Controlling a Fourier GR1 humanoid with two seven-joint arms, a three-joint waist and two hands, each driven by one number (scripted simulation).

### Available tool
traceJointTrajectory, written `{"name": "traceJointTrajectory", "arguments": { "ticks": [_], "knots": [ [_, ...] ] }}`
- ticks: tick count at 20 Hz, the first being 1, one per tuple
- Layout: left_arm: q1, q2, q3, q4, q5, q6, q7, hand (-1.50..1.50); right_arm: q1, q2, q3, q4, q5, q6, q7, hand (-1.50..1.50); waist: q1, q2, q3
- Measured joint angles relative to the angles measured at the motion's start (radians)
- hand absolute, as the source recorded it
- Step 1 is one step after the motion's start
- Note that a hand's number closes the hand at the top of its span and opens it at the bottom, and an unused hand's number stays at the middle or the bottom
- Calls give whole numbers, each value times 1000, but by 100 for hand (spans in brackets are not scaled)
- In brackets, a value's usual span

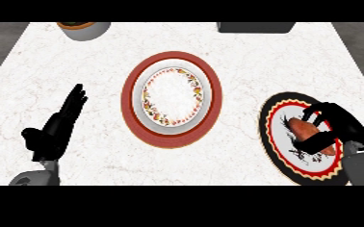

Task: Pick the sweet potato from the plate and place it in the plate

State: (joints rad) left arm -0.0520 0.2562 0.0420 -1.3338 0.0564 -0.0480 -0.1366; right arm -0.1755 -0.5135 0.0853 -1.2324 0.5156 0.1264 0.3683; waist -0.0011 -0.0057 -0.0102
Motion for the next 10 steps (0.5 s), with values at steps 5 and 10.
{"name": "traceJointTrajectory", "arguments": {
  "ticks": [5,10],
  "knots": [
    [-3,-6,5,-31,-4,7,38,0,64,28,29,-118,94,-97,0,150,-6,-2,1],
    [10,-10,14,-24,-11,22,30,0,284,99,124,-391,261,-266,124,150,-33,-9,0]
  ]
}}
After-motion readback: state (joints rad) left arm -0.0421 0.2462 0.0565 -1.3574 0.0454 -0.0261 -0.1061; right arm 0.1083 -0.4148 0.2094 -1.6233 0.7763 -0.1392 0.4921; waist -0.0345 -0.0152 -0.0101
